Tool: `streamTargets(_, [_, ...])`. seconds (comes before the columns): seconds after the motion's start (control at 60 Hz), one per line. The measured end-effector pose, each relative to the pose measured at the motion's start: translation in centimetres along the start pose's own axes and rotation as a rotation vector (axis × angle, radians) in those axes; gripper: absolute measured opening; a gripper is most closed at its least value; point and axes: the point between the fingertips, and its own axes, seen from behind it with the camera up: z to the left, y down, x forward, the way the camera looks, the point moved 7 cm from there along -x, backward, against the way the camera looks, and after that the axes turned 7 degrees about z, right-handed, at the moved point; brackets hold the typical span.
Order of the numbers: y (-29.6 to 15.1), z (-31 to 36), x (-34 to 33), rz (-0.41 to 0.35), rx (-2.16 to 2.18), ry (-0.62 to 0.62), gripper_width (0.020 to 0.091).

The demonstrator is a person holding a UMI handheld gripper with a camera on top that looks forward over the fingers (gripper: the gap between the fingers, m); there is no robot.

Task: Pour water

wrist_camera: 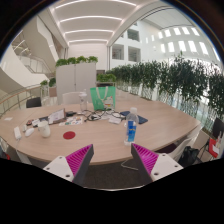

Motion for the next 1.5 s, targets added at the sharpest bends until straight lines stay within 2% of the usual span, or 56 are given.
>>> streamTargets(0.15, [-2.2,-5.9,12.1,-0.077,-0.012,0.005,0.0826])
streamTargets(0.3, [-3.1,-9.9,22.2,-0.075,0.018,0.069,0.083])
streamTargets(0.417, [-3.2,-10.3,27.5,-0.101,0.004,0.07,0.0824])
streamTargets(0.45, [-3.2,-10.2,28.4,-0.114,0.003,0.059,0.0787])
streamTargets(0.467, [-3.2,-10.1,28.9,-0.118,0.001,0.053,0.0741])
streamTargets(0.5, [-3.0,-10.2,29.8,-0.111,-0.011,0.055,0.0576])
streamTargets(0.517, [-2.8,-9.9,30.2,-0.097,-0.022,0.053,0.045])
streamTargets(0.65, [-3.2,-10.1,30.4,-0.116,-0.021,0.059,0.0448])
streamTargets(0.683, [-3.2,-9.6,30.8,-0.116,0.003,0.065,0.0426])
streamTargets(0.733, [-3.2,-9.5,31.0,-0.094,0.042,0.072,0.0426])
streamTargets(0.783, [-3.5,-9.2,30.8,-0.059,0.042,0.053,0.0393])
streamTargets(0.9, [-5.2,-6.0,29.8,-0.031,-0.013,0.021,0.034])
streamTargets(1.0, [-8.4,-1.5,27.7,-0.035,-0.189,0.027,0.0339])
streamTargets(1.183, [-17.3,9.4,22.9,-0.119,-0.647,0.118,0.0339])
streamTargets(1.35, [-19.1,22.9,21.6,-0.177,-1.228,0.264,0.0339])
streamTargets(1.5, [-17.6,30.2,23.8,-0.122,-1.672,0.38,0.0338])
